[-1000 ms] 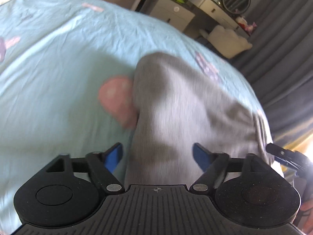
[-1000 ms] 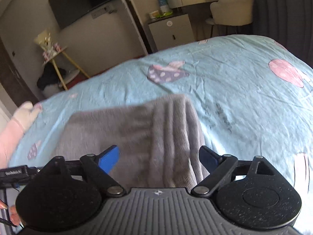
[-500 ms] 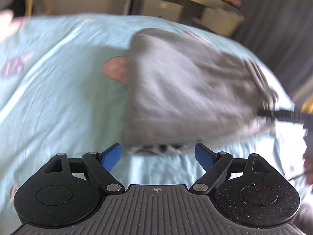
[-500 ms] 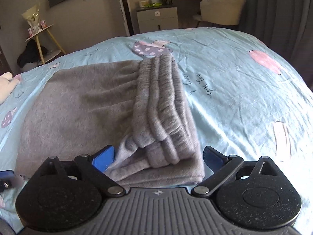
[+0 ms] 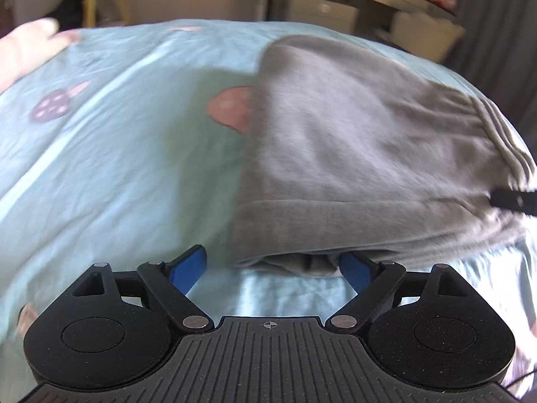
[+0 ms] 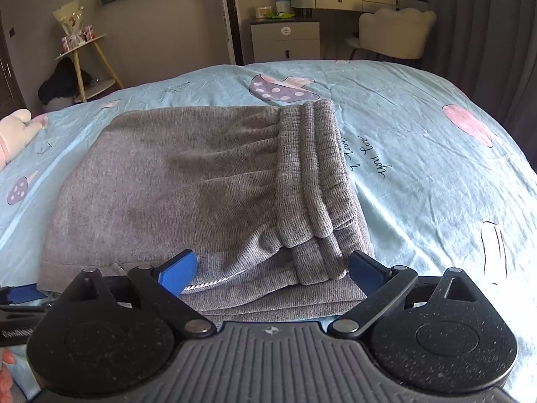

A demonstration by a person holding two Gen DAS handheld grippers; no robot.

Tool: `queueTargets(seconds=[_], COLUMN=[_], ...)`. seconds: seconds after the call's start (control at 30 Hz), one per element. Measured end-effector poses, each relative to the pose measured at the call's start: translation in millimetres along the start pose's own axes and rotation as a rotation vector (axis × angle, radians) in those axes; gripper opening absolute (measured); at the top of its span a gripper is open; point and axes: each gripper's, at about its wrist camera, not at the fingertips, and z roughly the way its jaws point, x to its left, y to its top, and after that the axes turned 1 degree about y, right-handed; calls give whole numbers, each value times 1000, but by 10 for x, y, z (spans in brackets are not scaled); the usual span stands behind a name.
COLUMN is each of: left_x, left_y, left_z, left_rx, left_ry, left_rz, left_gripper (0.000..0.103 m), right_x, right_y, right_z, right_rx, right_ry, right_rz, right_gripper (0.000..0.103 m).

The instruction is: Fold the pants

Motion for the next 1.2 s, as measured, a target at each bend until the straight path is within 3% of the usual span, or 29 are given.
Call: queueTargets(seconds=[0.07,0.13,0.2,0.27,0.4,0.5,0.53,0.67,0.77,0.87,0.97,1.1,1.2], left_x=[78,164,312,381,172,-13,-21,197,260,311,246,73,-39], left_y=[0,-10,6,6,-30,-26,-14,23,2,5,-25,-145,-249], left_z=[-26,-59,-90,-208,-277,-115,-48,7,-22,-50,-138,-351,-505], left_rx=[18,32,59,24,-25,-6,-1,22,13,35,51,7,-29], left_ry=[16,123,60,-8,-58,-25,13,-34,32,24,24,4,-15], left_rz=[-58,-116,-199,-230,-102,-2,4,-143,-163,-194,-155,-64,-11], left_gripper=[92,82,79,80,91,90,92,93,89,91,95,96,98], right_x=[-27,-72,-134,-170,-91,27,55,54,-34,-14,55,143,219], right_y=[-14,-28,-43,-37,14,44,41,-5,-85,-223,-457,-736,-760], right_z=[14,25,14,-38,-124,-95,-77,-3,-11,18,-122,-335,-576], right_rx=[8,18,29,20,-18,-28,-28,4,39,150,155,165,74], right_ry=[-4,-8,-5,5,22,1,-8,-60,-59,-52,-57,-26,-24], right_rz=[3,14,47,81,73,18,3,-19,12,-26,-69,-70,-63], right_gripper=[97,97,97,97,97,97,97,97,99,99,99,99,99])
